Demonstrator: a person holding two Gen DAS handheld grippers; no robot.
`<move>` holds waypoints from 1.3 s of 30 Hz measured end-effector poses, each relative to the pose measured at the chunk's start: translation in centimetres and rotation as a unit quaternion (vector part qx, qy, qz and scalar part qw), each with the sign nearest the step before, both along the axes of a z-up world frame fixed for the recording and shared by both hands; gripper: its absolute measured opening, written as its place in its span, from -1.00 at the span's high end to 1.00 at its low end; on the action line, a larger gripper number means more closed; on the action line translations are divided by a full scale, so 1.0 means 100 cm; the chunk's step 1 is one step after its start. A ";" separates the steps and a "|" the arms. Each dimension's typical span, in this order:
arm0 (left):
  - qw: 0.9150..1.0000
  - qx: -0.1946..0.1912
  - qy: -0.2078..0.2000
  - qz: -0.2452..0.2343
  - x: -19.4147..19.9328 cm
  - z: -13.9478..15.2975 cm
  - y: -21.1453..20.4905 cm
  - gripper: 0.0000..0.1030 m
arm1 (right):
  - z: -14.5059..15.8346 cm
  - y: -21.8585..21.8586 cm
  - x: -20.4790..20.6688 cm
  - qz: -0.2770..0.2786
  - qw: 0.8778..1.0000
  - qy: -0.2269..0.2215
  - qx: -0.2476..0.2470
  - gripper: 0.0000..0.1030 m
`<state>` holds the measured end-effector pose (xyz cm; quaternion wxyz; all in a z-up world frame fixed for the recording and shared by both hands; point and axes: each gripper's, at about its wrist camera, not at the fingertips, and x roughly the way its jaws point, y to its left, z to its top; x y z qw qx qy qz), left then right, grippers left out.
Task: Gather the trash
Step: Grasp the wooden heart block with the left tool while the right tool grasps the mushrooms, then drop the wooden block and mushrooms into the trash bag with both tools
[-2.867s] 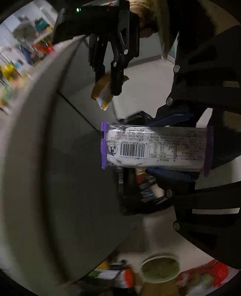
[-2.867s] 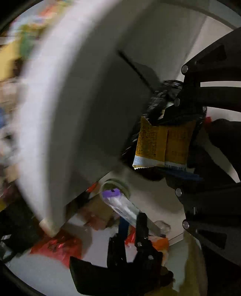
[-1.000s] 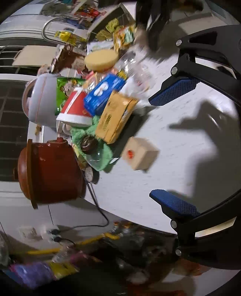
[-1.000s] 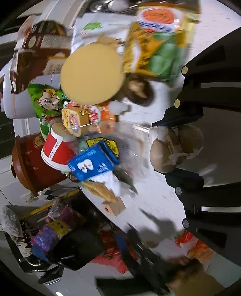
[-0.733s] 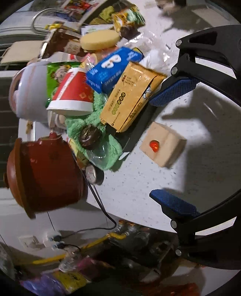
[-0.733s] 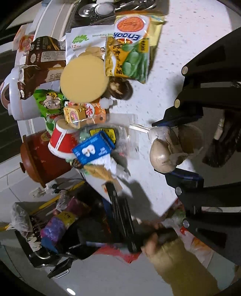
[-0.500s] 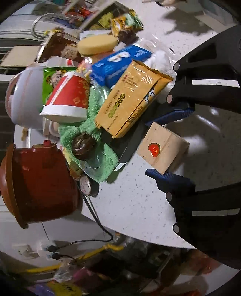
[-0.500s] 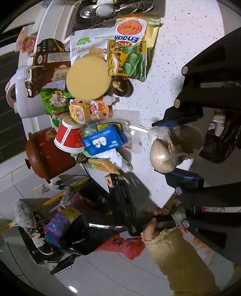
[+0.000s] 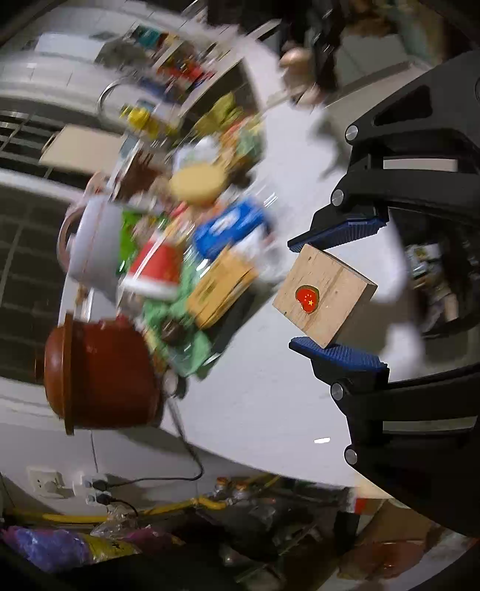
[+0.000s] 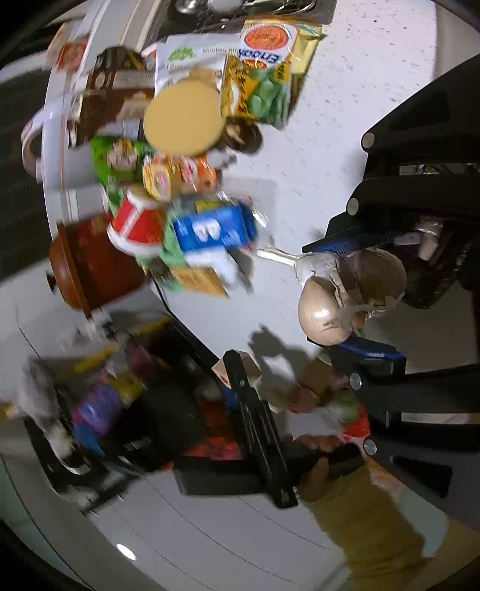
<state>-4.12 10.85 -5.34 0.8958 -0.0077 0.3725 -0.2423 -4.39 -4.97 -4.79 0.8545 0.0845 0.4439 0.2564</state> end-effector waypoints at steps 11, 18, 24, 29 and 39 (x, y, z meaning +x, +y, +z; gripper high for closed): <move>0.978 0.025 0.201 -0.047 -0.087 -0.152 -0.044 0.09 | -0.138 0.013 -0.049 0.040 0.984 0.164 -0.064 0.21; 0.955 0.074 0.285 -0.021 -0.066 -0.286 -0.085 0.09 | -0.263 0.008 -0.044 0.002 0.970 0.216 -0.115 0.20; 0.936 0.157 0.316 0.000 -0.045 -0.348 -0.096 -0.43 | -0.316 -0.002 -0.034 -0.043 0.959 0.217 -0.177 -0.40; 0.930 0.171 0.326 0.005 -0.048 -0.349 -0.085 -0.43 | -0.306 -0.012 -0.033 -0.046 0.960 0.220 -0.167 -0.44; 0.970 0.088 0.226 0.011 -0.063 -0.189 -0.062 -0.60 | -0.117 0.002 -0.037 0.029 0.994 0.106 -0.027 -0.52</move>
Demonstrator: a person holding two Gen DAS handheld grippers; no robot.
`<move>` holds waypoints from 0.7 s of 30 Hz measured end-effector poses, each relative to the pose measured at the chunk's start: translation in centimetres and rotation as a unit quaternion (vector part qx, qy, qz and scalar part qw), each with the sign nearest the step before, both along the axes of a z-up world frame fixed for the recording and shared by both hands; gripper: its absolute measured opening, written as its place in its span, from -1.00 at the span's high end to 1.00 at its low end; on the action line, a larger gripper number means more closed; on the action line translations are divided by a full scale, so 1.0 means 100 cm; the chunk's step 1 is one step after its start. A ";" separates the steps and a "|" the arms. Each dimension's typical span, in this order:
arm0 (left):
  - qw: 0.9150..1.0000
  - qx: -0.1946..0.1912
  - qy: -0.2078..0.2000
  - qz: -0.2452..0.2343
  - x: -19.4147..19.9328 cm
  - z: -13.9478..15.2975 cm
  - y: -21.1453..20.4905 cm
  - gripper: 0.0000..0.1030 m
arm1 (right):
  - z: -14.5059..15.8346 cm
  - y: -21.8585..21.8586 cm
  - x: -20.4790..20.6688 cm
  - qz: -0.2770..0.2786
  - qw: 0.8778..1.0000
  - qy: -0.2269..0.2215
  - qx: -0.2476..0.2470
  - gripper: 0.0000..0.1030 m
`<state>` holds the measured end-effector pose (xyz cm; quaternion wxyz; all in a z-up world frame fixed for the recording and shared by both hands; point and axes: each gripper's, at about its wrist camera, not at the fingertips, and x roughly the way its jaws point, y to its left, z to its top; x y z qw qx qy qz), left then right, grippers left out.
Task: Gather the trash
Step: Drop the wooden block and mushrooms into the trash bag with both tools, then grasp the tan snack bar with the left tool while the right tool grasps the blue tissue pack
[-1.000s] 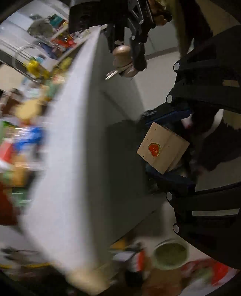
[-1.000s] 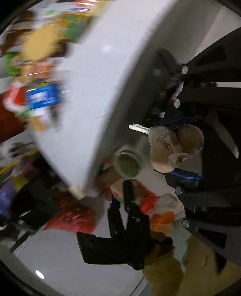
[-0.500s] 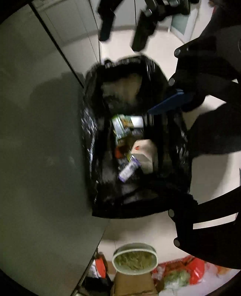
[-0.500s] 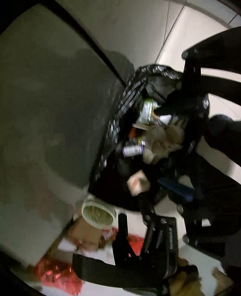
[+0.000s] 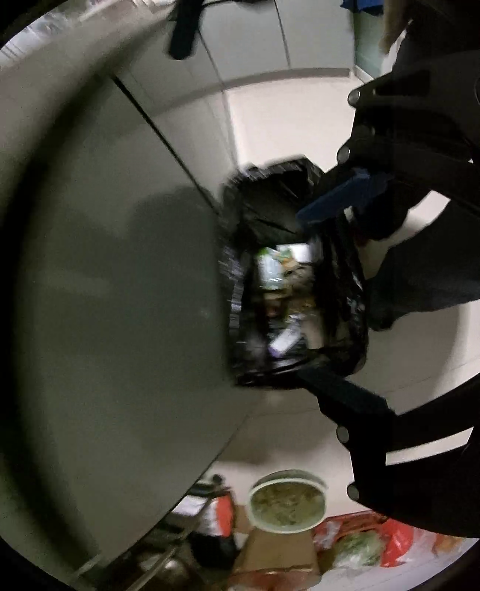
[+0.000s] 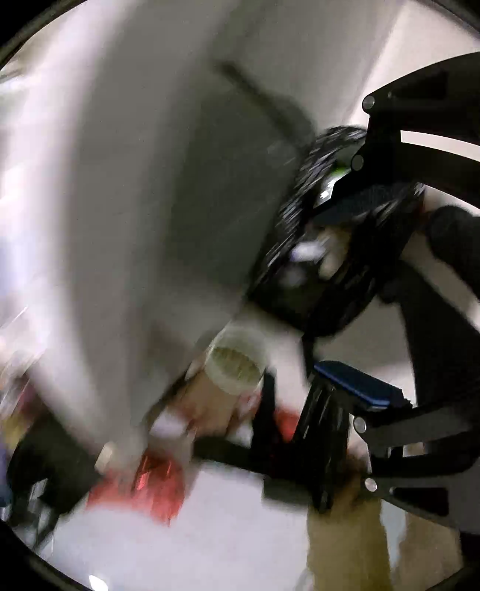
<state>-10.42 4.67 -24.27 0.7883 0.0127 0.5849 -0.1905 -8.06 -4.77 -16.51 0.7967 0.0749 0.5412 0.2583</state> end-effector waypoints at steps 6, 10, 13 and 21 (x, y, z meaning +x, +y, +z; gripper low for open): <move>0.996 -0.021 -0.085 0.023 -0.001 0.077 0.000 -0.70 | 0.113 0.018 0.042 -0.018 0.982 -0.189 0.001 -0.90; 0.992 -0.039 -0.111 0.041 0.005 0.097 0.003 -0.70 | 0.113 0.027 0.105 -0.051 0.971 -0.223 -0.064 -0.80; 0.990 -0.039 -0.127 0.051 0.005 0.106 0.004 -0.70 | 0.094 0.034 0.154 -0.062 0.975 -0.192 -0.094 -0.51; 0.986 -0.043 -0.145 0.065 0.003 0.120 0.016 -0.70 | 0.062 0.038 0.195 -0.073 0.977 -0.141 -0.142 -0.09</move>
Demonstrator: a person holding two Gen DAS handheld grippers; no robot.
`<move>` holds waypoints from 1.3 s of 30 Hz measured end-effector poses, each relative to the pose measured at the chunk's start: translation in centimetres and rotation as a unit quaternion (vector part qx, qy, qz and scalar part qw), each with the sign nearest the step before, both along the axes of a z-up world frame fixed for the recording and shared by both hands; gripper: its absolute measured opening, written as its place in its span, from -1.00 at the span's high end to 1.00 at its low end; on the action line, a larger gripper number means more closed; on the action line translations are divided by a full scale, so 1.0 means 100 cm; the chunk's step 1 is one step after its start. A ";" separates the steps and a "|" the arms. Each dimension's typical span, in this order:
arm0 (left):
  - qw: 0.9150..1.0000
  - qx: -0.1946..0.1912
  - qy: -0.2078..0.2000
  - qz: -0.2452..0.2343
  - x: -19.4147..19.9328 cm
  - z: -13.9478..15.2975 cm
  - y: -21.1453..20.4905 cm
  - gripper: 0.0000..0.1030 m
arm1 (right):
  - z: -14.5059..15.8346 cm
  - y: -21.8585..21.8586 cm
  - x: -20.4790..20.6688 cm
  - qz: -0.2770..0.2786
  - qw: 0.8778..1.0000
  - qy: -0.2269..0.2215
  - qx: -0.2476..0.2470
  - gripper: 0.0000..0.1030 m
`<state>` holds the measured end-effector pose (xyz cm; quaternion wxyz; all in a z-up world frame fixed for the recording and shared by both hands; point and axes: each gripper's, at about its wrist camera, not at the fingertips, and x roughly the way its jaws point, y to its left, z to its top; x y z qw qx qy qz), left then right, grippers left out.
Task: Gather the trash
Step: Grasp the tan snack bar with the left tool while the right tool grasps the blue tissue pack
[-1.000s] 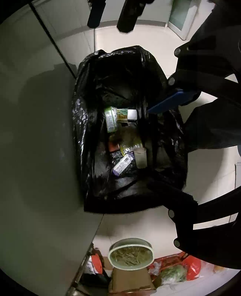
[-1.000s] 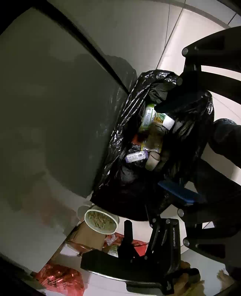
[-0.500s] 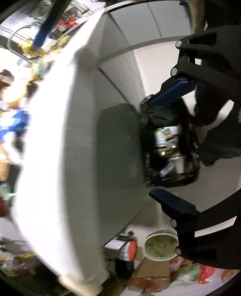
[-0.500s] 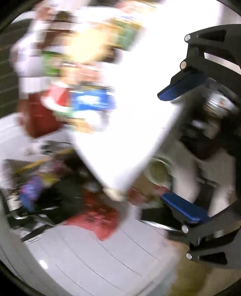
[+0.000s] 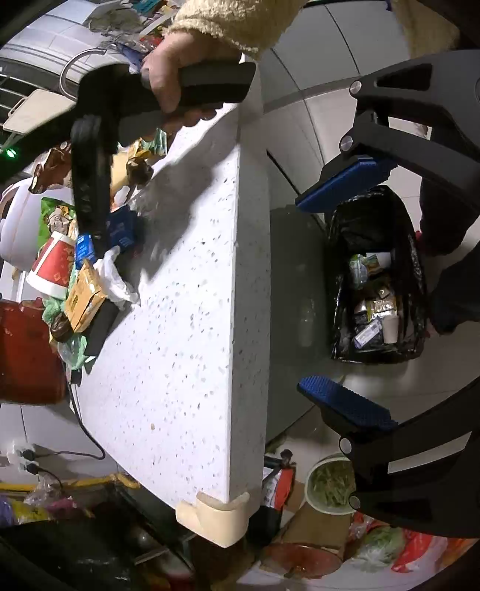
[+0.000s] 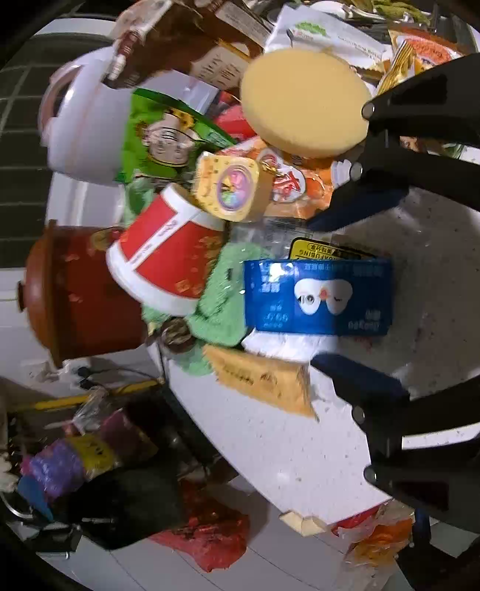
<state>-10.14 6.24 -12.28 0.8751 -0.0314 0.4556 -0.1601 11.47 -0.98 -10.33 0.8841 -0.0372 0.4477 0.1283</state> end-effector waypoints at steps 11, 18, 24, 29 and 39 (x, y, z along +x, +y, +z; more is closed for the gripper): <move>0.999 -0.033 -0.026 -0.001 0.027 0.031 0.002 -0.70 | 0.026 -0.037 -0.027 -0.021 0.995 0.008 0.099 0.21; 0.995 -0.089 -0.031 0.034 0.089 0.045 -0.004 -0.70 | 0.029 -0.067 -0.055 -0.055 0.982 0.043 0.174 0.22; 0.995 -0.078 -0.025 0.054 0.124 0.034 -0.011 -0.70 | 0.036 -0.081 -0.078 -0.067 0.981 0.036 0.180 0.22; 0.999 -0.004 -0.024 0.033 0.139 0.020 -0.026 -0.70 | 0.059 -0.094 -0.085 -0.071 0.975 0.011 0.212 0.22; 1.000 0.003 -0.028 -0.004 0.141 0.018 -0.028 0.30 | 0.099 -0.101 -0.096 -0.057 0.968 -0.031 0.242 0.22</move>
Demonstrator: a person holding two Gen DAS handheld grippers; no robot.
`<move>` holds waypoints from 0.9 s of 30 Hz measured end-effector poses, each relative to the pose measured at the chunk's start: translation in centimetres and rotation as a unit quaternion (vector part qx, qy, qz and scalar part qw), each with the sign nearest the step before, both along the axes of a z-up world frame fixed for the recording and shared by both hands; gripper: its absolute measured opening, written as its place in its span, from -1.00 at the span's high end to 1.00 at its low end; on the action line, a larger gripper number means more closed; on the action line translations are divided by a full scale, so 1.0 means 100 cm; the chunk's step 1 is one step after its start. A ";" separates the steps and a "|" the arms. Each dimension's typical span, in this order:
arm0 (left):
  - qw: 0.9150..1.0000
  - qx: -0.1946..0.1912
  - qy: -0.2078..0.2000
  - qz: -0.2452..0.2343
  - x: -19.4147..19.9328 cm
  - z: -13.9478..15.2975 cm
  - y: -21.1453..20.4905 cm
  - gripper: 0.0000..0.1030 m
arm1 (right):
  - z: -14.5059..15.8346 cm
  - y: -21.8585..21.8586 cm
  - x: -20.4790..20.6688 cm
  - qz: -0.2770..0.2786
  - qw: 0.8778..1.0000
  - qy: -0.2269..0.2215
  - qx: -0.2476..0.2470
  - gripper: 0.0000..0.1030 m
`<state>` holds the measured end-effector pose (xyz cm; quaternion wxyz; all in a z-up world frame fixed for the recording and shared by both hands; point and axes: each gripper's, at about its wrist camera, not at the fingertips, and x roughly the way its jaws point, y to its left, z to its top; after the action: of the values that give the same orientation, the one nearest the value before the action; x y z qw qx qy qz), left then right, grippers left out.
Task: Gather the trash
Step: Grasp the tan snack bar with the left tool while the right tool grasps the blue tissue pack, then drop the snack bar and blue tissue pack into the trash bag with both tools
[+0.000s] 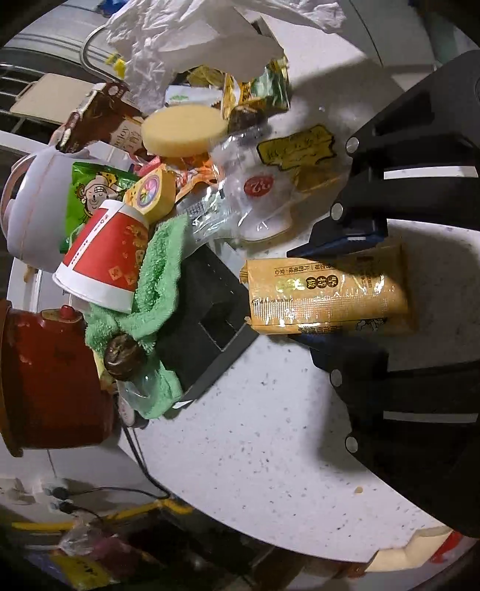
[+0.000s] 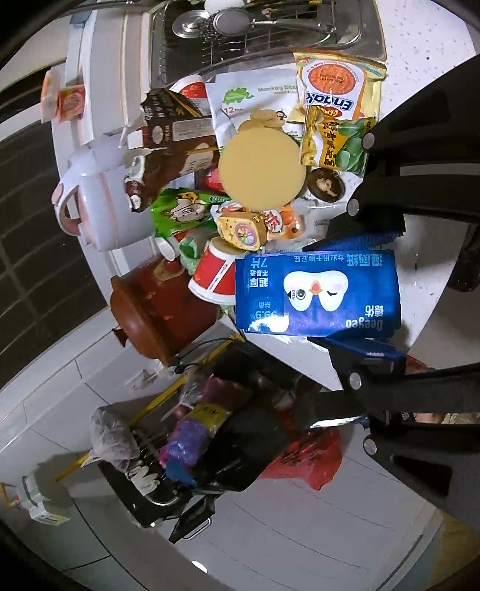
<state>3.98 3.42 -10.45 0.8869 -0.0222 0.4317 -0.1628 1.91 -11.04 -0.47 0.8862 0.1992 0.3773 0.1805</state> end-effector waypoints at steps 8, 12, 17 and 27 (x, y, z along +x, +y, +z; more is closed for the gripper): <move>0.998 -0.052 -0.021 -0.009 -0.051 0.035 0.037 0.30 | 0.006 0.019 -0.018 0.047 0.999 -0.002 -0.013 0.22; 0.998 -0.044 -0.006 -0.042 -0.101 0.050 0.052 0.30 | 0.003 0.033 -0.040 0.097 0.995 0.014 -0.022 0.22; 0.995 -0.023 0.062 -0.071 -0.147 0.023 0.055 0.30 | -0.029 0.059 -0.073 0.164 0.982 0.081 -0.055 0.22; 0.975 -0.006 0.218 -0.053 -0.161 -0.144 0.031 0.30 | -0.195 0.081 -0.111 0.184 0.950 0.223 -0.122 0.22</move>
<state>-12.14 6.53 -24.88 0.7615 -0.0399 0.6141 -0.2037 -9.18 -2.92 -19.93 0.7485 0.0515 0.6142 0.2445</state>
